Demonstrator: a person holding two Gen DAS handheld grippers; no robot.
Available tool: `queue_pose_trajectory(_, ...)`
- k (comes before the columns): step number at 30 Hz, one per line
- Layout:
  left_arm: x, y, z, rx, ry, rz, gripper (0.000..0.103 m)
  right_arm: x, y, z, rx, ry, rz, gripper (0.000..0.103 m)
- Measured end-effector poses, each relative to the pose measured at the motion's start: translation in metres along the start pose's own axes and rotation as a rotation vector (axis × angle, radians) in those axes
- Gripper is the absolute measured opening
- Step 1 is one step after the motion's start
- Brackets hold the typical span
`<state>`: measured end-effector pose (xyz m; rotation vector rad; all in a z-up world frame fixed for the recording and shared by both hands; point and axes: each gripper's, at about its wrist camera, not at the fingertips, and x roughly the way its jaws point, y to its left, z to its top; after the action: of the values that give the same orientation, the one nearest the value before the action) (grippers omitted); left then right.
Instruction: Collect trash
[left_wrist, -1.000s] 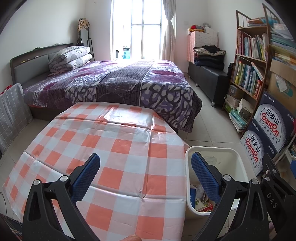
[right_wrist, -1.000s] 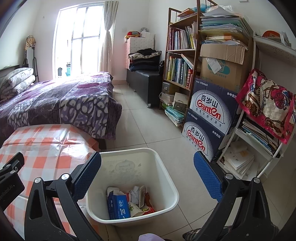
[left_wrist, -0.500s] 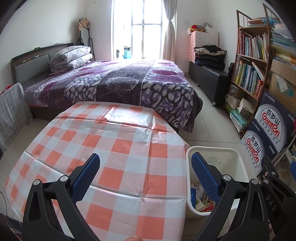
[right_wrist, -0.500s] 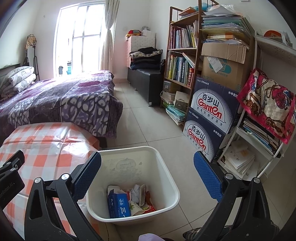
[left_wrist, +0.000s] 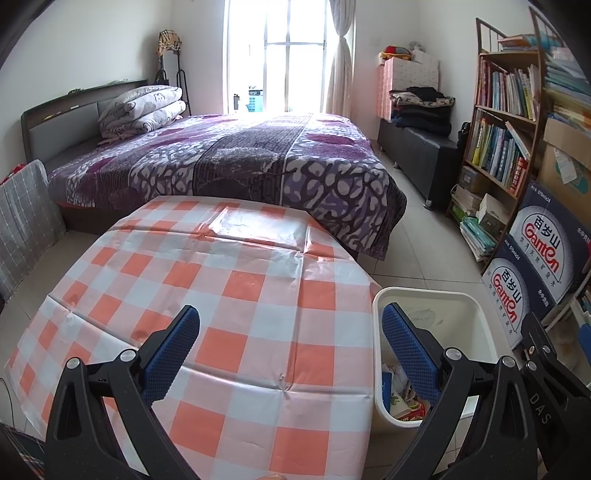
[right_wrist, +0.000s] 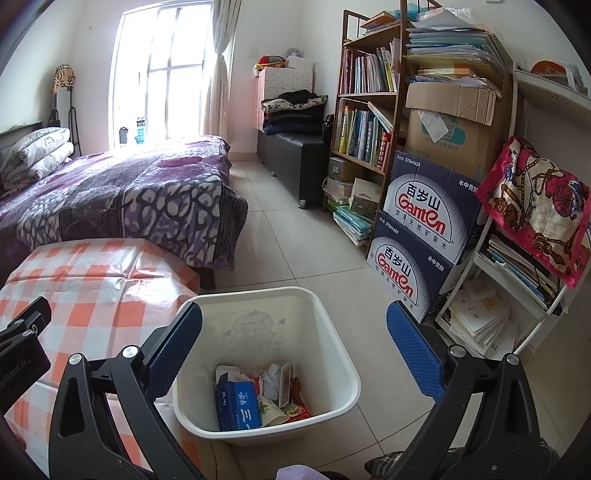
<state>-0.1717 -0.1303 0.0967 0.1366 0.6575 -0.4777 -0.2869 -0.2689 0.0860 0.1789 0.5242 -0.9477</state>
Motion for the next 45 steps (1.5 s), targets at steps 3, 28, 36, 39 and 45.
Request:
queue_pose_trajectory(3,0.0005,-0.0005,0.0002,0.002,0.002,0.001,0.096,0.0001,-0.0001,-0.0005,-0.001,0.001,0.002,0.096)
queue_pose_trajectory(28,0.0073,-0.0054,-0.0046,0.045,0.02,-0.004,0.096,0.0017,0.0009,-0.0002,-0.017,0.024,0.015,0.096)
queue_pose_trajectory(36,0.0067,-0.0051,-0.0044,0.046,0.019,-0.004,0.095,0.0023,0.0008,0.0003,-0.014,0.025,0.015,0.096)
queue_pose_trajectory(39,0.0063,-0.0059,-0.004,0.05,0.019,-0.008,0.095,0.0014,0.0013,-0.0005,-0.016,0.024,0.015,0.096)
queue_pose_trajectory(45,0.0043,-0.0088,-0.0038,0.059,0.012,-0.016,0.095,0.0016,0.001,-0.0001,-0.015,0.025,0.016,0.096)
